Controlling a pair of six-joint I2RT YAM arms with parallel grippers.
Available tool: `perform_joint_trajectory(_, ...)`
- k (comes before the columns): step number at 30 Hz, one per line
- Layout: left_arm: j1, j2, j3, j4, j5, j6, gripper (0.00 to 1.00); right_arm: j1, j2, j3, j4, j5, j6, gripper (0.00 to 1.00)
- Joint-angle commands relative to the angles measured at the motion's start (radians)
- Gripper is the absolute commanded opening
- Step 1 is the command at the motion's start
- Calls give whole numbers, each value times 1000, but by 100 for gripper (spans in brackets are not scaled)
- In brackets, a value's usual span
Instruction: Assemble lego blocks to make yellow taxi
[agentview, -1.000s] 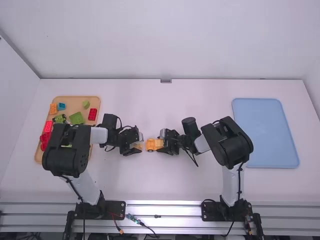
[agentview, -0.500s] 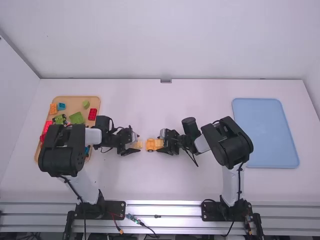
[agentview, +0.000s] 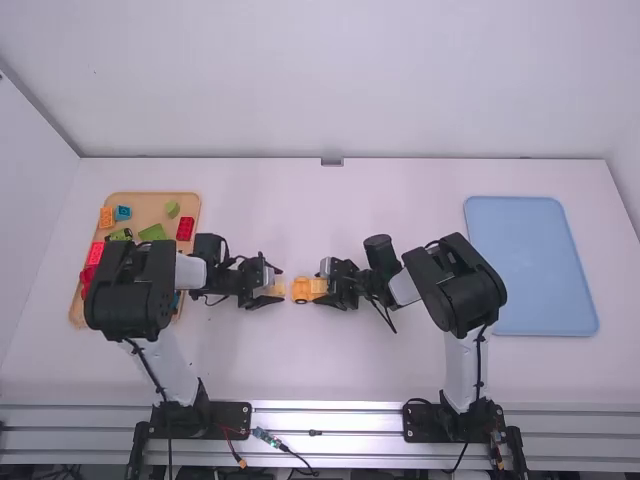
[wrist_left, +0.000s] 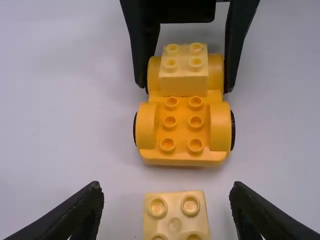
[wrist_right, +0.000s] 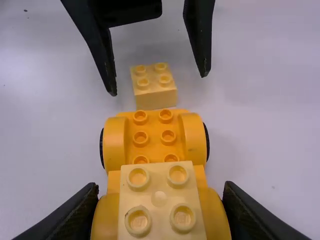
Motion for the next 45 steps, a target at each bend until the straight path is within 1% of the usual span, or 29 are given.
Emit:
perform_joint_trajectory(1, 3, 11, -6, -2, 22, -40, 67, -6, 19, -7, -10, 21, 7, 58)
perform_joint_trajectory(9, 39, 17, -14, 0, 20, -68, 67, -6, 19, -7, -10, 16, 7, 58)
perform_joint_trajectory(16, 41, 51, -55, 145, 52, -162, 69, -6, 19, -6, -10, 16, 6, 58)
perform_joint_trajectory(19, 35, 51, -46, 128, 50, -162, 69, -5, 19, -6, -10, 17, 6, 58)
perform_joint_trajectory(21, 36, 51, -22, 78, 34, -160, 68, -6, 19, -6, -10, 16, 6, 58)
perform_joint_trajectory(24, 35, 51, 0, 29, 18, -160, 65, -5, 19, -6, -10, 16, 6, 58)
perform_joint_trajectory(28, 35, 59, 8, 24, 18, -159, 53, -5, 19, -6, -10, 17, 7, 58)
perform_joint_trajectory(33, 36, 62, -4, 32, 10, -152, 49, -6, 19, -6, -10, 17, 7, 58)
perform_joint_trajectory(37, 34, 62, -6, 30, 6, -150, 48, -6, 19, -6, -10, 17, 7, 58)
perform_joint_trajectory(40, 34, 62, -5, 23, -11, -153, 42, -6, 19, -6, -10, 17, 6, 59)
perform_joint_trajectory(45, 35, 62, -4, 21, -12, -153, 38, -5, 19, -6, -10, 17, 6, 58)
